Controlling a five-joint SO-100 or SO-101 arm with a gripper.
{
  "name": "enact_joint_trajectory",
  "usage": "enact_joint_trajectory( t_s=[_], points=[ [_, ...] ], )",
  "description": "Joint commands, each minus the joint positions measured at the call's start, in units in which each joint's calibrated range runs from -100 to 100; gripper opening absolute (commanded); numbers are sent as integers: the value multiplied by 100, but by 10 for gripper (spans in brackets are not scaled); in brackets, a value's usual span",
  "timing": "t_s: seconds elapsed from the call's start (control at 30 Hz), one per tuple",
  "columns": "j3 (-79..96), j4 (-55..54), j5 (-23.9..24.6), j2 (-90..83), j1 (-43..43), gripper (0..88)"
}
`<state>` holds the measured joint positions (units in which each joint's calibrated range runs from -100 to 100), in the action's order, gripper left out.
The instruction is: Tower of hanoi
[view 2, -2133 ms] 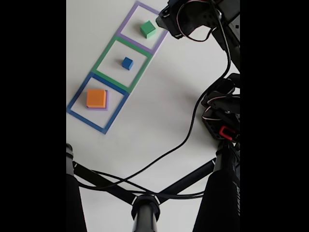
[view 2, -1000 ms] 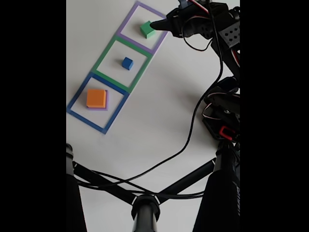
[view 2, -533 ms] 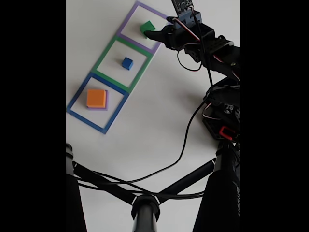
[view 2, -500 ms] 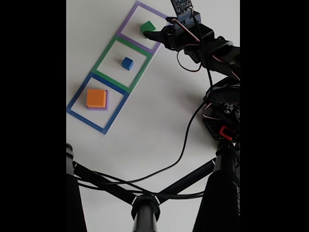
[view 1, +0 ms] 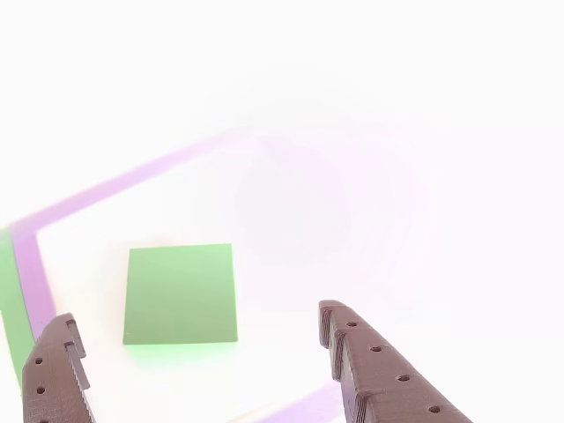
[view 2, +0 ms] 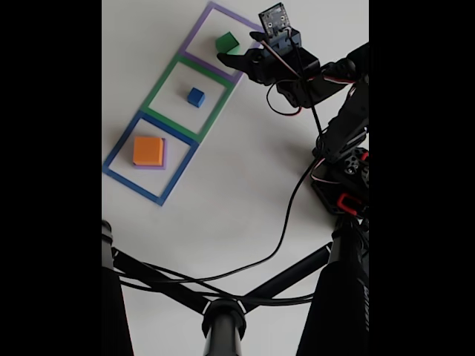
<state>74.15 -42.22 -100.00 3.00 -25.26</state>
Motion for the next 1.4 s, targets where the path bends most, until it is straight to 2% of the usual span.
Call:
enact_joint_trajectory(
  t_s=[0.0, 0.37, 1.03, 1.37],
  points=[
    [-379, -515, 0, 366, 148, 313],
    [-724, -1074, 0, 1190, 205, 290],
    [-915, -1074, 0, 1384, 349, 116],
    [-906, -1034, 0, 1255, 407, 88]
  ],
)
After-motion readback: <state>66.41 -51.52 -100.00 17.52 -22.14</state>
